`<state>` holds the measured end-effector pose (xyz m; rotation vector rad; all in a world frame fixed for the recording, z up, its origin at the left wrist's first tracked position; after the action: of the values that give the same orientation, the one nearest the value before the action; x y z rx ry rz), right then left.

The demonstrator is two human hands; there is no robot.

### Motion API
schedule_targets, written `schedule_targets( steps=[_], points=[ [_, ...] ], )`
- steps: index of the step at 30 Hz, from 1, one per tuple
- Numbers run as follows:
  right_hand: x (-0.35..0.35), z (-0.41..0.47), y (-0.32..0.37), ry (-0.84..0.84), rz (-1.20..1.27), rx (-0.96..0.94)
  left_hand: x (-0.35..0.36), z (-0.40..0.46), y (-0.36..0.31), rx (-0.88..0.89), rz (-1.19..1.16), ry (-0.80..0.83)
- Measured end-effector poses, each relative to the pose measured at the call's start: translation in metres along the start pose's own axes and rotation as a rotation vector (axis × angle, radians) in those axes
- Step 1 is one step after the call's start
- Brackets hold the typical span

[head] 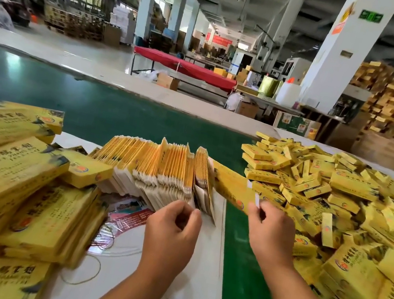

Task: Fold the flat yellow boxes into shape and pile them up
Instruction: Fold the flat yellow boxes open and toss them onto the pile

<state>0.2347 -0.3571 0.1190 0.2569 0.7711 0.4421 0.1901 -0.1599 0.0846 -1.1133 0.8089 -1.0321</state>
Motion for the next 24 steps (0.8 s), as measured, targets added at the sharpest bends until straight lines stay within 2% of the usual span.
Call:
schedule_targets(
  steps=[2,4,8,11,13,15,20,24],
  points=[
    [-0.022,0.003,-0.001,-0.093,0.074,0.013,0.001,0.000,0.002,-0.049,0.009,0.040],
    [-0.045,0.002,0.004,-0.201,0.110,-0.079,0.006,-0.002,0.004,-0.145,-0.005,0.157],
    [-0.070,-0.022,0.031,-0.275,0.177,-0.366,0.017,-0.009,0.004,-0.427,-0.288,0.414],
    [-0.063,-0.047,0.047,-0.153,0.182,-0.585,0.021,-0.009,-0.002,-0.549,-0.565,0.525],
    [-0.050,-0.061,0.049,-0.044,0.180,-0.644,0.020,-0.009,-0.008,-0.590,-0.804,0.555],
    [-0.038,-0.072,0.050,0.053,0.183,-0.669,0.016,-0.009,-0.010,-0.618,-0.945,0.554],
    [-0.027,-0.083,0.051,0.262,0.231,-0.646,0.013,-0.011,-0.004,-0.561,-0.902,0.609],
    [-0.027,-0.087,0.050,0.406,0.409,-0.447,0.016,-0.017,-0.005,-0.419,-0.692,0.665]
  ],
)
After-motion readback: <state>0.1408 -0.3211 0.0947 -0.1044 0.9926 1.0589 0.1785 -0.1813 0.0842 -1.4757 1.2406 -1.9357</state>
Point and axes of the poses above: each hand's wrist, its own z-axis towards the middle knuckle, its own x-axis out of the palm, y = z × x, the point moved 4 cm from there along z, towards the middle knuckle, and after that the axes turned 6 degrees about -x, right-handed, at the moved point
